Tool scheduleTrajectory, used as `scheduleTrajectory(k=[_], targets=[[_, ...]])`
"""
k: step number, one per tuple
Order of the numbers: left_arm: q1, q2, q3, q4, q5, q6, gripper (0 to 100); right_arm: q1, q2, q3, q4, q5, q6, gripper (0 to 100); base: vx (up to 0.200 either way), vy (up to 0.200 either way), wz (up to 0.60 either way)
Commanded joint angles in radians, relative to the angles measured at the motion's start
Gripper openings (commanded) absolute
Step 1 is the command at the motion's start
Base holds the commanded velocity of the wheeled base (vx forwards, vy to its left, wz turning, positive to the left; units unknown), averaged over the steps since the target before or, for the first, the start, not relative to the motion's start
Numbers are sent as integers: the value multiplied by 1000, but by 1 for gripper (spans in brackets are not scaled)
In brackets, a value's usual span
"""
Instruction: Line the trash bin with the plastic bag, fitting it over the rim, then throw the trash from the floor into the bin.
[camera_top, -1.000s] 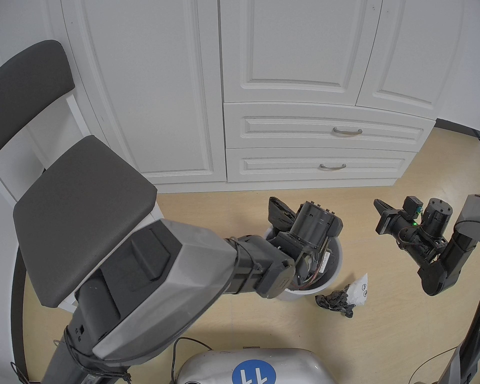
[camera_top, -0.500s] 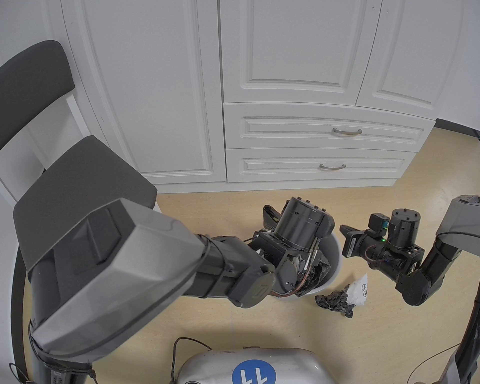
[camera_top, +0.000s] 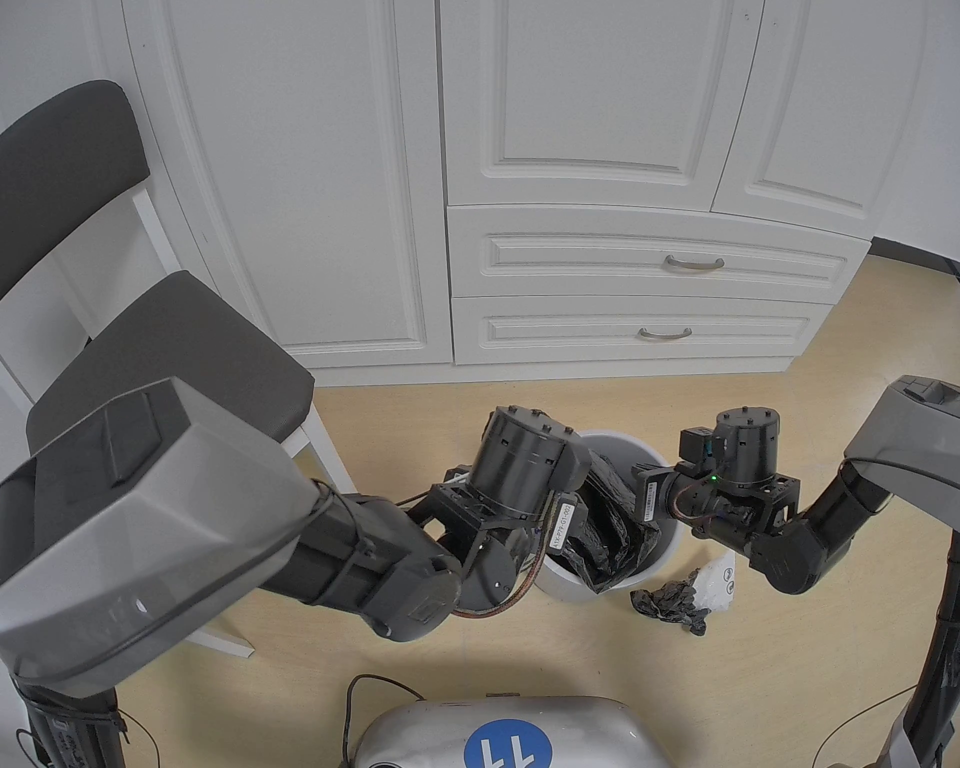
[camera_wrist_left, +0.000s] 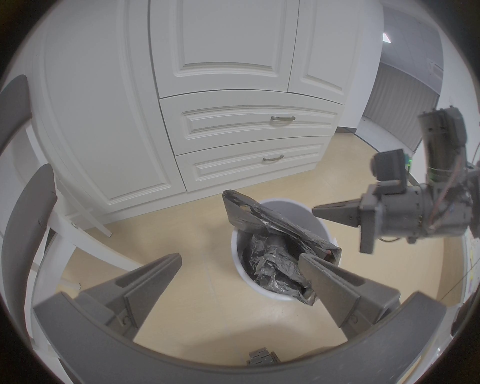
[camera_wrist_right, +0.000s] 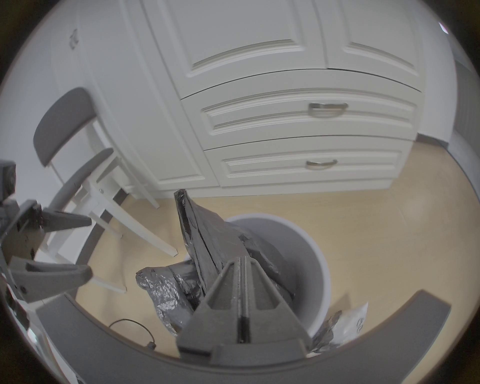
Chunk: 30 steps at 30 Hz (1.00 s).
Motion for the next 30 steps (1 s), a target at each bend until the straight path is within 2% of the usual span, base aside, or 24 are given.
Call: scheduleTrajectory(k=[1,5,11,15,18,21,22,30], targets=[[23,-55,93,-46,-2,-4,100,14,94,-149,91,-1,-68,0,0,0,0],[46,-55,150,-122,-3,-4,100,8,146,-227,114,-2,-68,0,0,0,0],[82,-57,275,-308,-6,1,100,-9,195,-286,120,1,-62,0,0,0,0],[88,-58,308,-357,-9,1,100,-9,218,-306,117,2,-56,0,0,0,0],[88,-72,327,-386,-12,1,100,-7,197,-332,116,2,18,0,0,0,0],[88,-98,352,-403,-12,1,100,-13,126,-307,120,4,30,0,0,0,0],[88,-101,355,-405,-12,1,100,-18,119,-304,117,4,30,100,0,0,0],[88,-152,421,-477,-14,-2,100,-35,73,-258,102,4,7,100,0,0,0]])
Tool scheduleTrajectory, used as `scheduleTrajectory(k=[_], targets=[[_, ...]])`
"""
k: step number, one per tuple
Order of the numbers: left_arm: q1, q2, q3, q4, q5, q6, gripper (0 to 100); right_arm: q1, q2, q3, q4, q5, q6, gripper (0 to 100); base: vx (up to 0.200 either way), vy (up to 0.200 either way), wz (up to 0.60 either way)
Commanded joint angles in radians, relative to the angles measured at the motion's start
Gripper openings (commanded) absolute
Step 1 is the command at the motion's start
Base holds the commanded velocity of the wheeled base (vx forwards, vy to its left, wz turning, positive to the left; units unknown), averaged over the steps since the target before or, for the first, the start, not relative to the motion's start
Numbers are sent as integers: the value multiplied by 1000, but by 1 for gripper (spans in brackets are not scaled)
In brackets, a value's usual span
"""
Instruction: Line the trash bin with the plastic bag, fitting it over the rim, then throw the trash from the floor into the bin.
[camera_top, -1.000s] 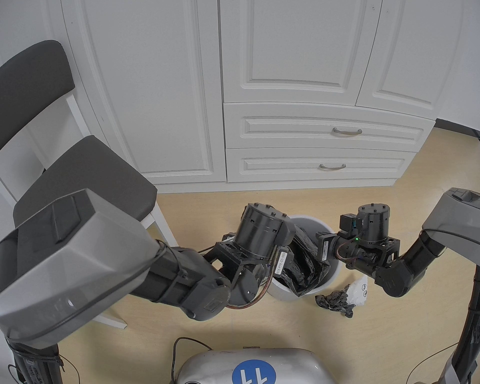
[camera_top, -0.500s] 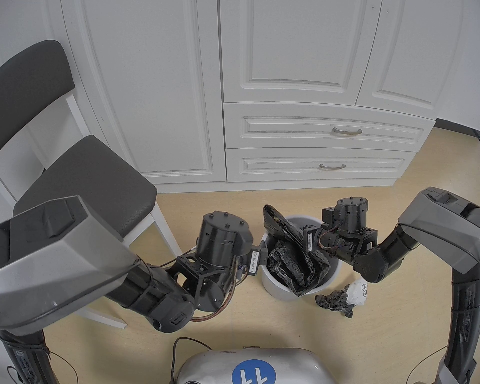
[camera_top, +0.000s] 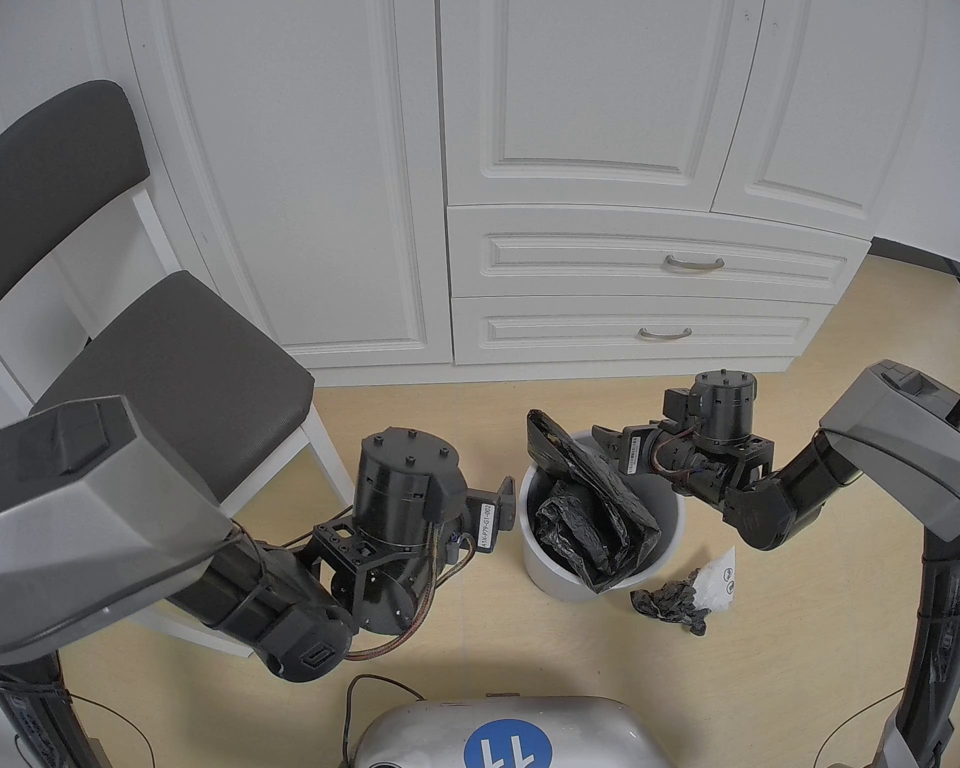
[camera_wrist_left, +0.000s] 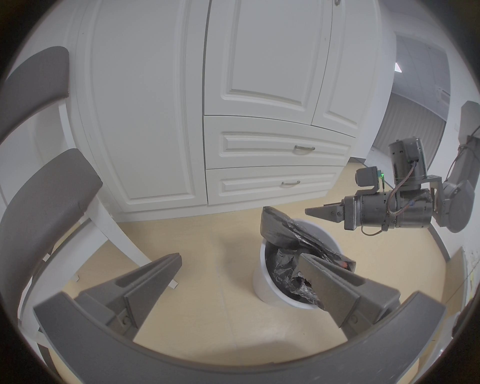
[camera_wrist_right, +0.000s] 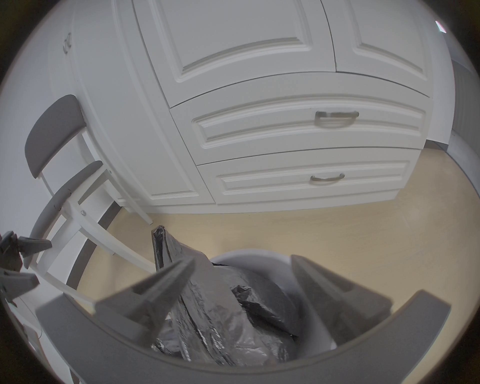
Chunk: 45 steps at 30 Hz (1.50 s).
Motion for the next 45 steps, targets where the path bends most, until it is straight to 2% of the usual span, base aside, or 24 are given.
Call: scheduleTrajectory(k=[1,16,36,37,45], targets=[[2,-34,32,-19,-1,-2,100,-6,-30,16,0,0,-8,100,0,0,0],[6,-48,63,-51,-12,-2,100,52,31,26,-31,-3,-3,100,0,0,0],[6,-45,67,-51,-13,-4,100,39,120,-14,-36,-11,-9,100,0,0,0],[6,-45,69,-53,-13,-4,100,39,118,-14,-36,-11,-8,0,0,0,0],[6,-34,69,-53,-15,-4,100,39,101,-13,-39,-6,-2,0,0,0,0]])
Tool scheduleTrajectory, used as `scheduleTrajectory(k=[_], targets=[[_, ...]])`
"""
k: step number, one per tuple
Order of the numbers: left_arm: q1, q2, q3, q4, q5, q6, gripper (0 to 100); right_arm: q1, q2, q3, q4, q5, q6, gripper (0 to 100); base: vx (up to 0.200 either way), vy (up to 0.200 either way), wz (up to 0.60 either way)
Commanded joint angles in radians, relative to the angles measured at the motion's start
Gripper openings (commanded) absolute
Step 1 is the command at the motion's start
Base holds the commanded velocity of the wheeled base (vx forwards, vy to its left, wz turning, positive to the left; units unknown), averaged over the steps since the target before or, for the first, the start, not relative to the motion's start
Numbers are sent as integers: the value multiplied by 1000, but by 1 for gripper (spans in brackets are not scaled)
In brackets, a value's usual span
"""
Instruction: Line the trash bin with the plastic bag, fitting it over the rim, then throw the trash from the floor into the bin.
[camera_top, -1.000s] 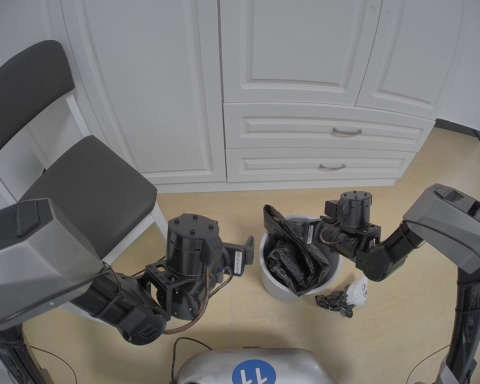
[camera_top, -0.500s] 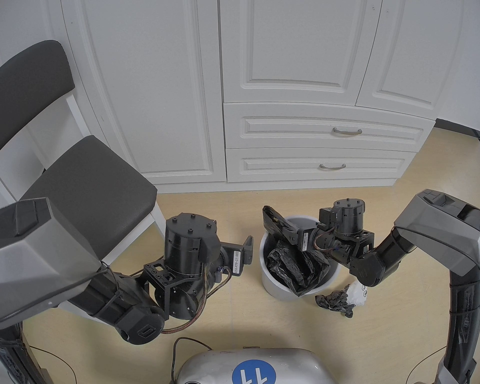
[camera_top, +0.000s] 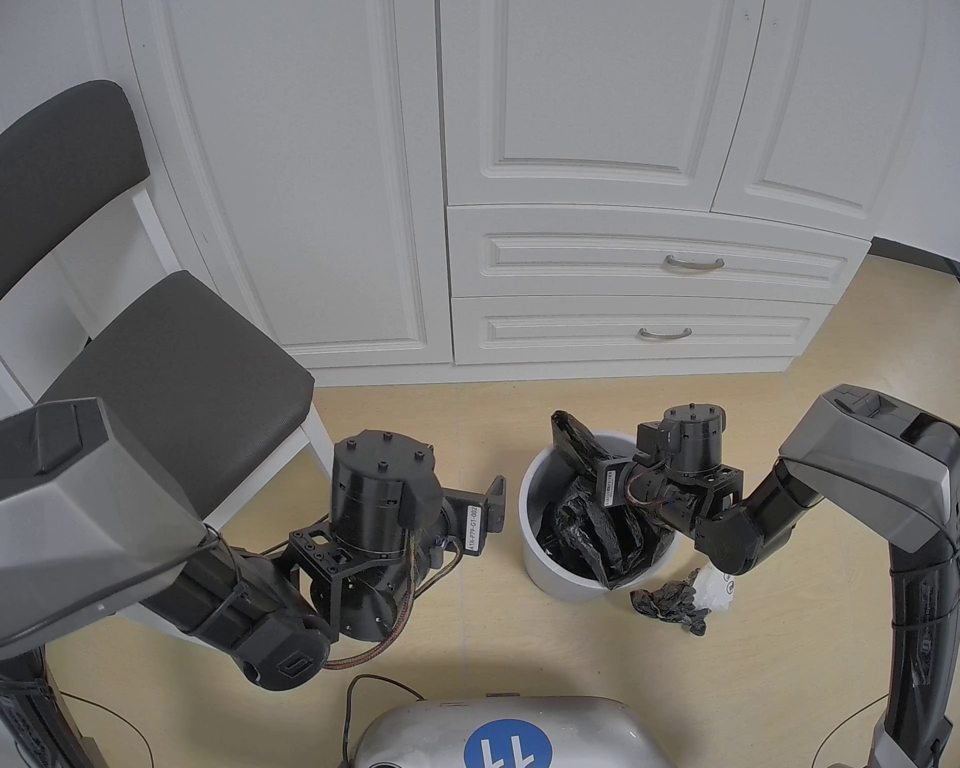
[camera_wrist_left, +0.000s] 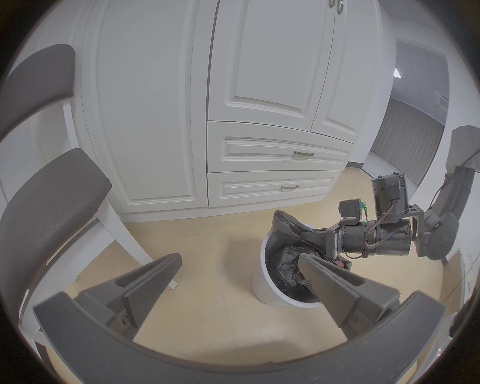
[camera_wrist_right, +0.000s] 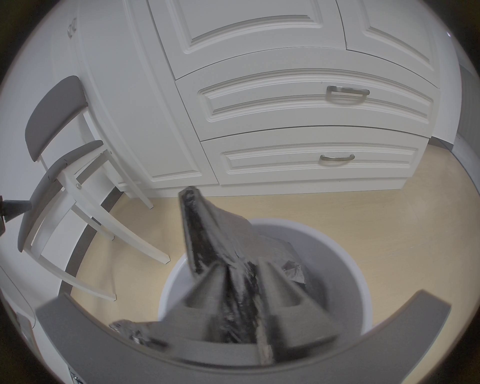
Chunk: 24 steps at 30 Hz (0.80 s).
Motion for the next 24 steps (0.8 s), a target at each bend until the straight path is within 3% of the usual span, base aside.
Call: scheduleTrajectory(k=[1,11,15,18,24], targets=[[0,10,0,-1,-3,-2,100,1,-26,7,0,2,4,0,0,0,0],[-25,126,-76,11,-95,7,100,-23,-161,46,12,1,5,0,0,0,0],[-11,222,-132,18,-132,70,100,-23,-180,55,14,-4,5,0,0,0,0],[77,320,-198,5,-159,176,100,-29,-175,57,12,-5,4,0,0,0,0],[138,340,-221,4,-323,196,100,-42,-175,47,14,-5,2,0,0,0,0]])
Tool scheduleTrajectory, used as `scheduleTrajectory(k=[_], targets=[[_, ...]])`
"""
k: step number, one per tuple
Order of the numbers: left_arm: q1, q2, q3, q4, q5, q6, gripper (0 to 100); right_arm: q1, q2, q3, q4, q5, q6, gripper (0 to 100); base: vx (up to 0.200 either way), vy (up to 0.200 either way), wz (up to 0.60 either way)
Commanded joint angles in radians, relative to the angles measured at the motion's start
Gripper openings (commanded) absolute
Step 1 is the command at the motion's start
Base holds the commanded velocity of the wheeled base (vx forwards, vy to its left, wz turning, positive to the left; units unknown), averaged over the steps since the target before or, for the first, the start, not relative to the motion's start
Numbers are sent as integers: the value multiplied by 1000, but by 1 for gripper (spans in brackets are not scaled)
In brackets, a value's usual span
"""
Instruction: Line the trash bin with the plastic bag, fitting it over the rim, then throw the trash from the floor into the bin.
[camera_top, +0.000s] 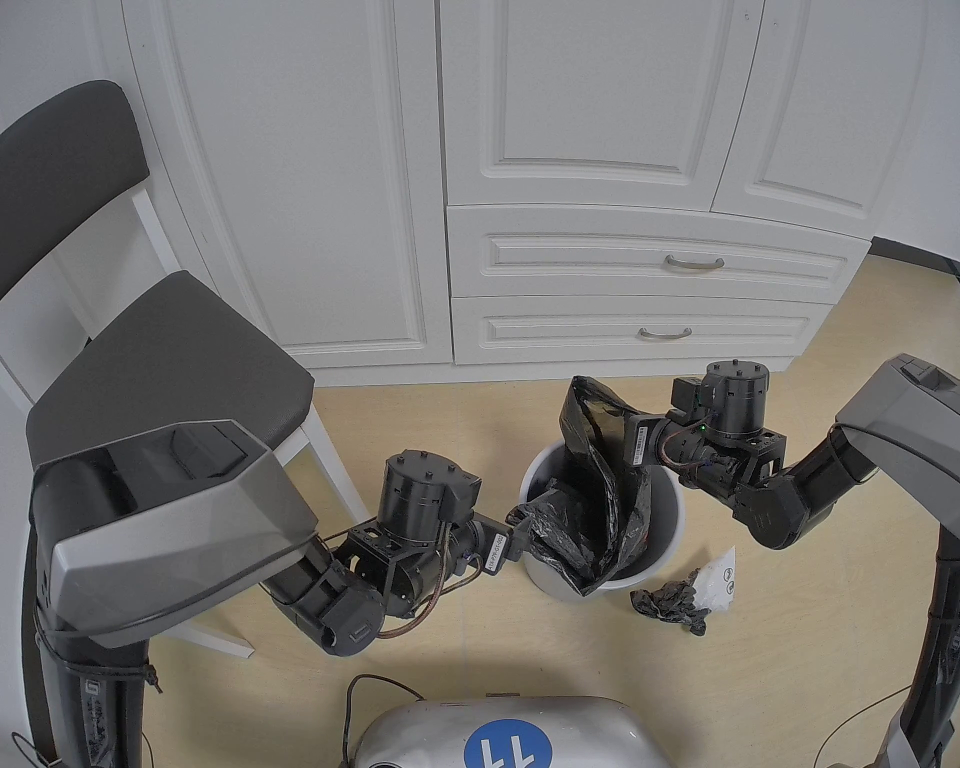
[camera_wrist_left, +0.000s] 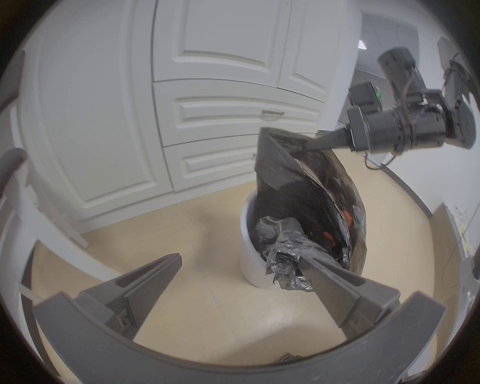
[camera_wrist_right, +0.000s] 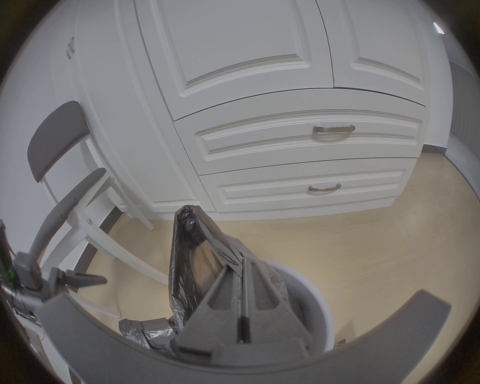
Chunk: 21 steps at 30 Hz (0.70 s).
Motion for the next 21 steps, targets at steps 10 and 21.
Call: scheduleTrajectory(k=[10,21], targets=[[45,98,-78,-3,-56,30,100,-15,-17,-2,-1,-1,-1,0,0,0,0],[58,69,13,-87,-70,34,100,-23,-23,0,-3,1,-1,0,0,0,0]])
